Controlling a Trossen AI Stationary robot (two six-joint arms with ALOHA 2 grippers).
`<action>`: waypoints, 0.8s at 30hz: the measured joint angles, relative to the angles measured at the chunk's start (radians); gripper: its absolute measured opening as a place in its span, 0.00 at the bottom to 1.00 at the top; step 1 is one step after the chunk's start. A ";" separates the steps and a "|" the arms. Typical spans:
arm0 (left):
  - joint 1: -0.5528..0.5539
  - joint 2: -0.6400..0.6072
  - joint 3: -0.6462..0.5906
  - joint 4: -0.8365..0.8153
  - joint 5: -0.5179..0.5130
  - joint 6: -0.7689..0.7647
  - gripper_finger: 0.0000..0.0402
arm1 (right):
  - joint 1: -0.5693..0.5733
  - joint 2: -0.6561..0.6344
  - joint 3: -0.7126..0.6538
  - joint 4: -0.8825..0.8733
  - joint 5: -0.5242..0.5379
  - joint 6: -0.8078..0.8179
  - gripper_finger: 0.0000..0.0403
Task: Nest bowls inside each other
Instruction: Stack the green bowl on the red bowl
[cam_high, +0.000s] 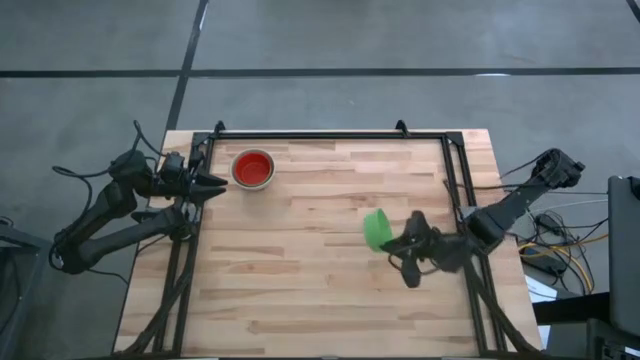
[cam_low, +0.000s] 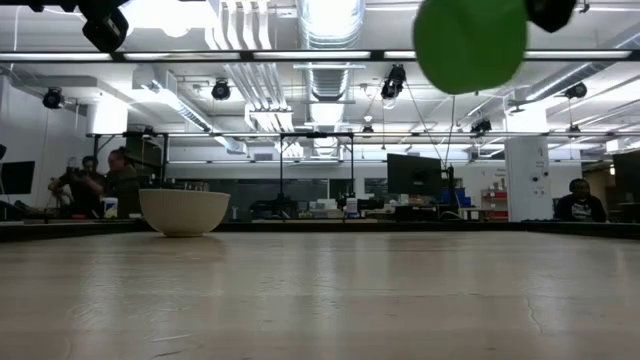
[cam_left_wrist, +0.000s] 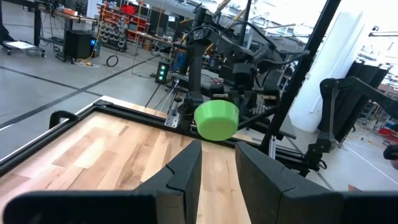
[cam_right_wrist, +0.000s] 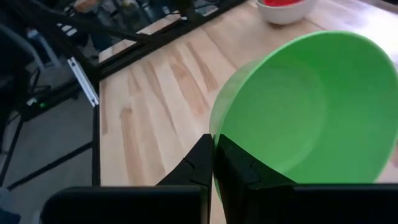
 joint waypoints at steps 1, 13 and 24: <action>0.000 0.000 0.000 0.000 0.000 0.000 0.26 | -0.026 0.000 0.000 0.020 -0.031 -0.038 0.02; 0.000 0.000 0.000 0.000 0.000 0.000 0.26 | -0.320 0.043 0.000 0.230 -0.349 -0.325 0.02; 0.000 0.000 0.000 0.000 0.000 0.000 0.26 | -0.502 0.114 0.000 0.320 -0.562 -0.423 0.02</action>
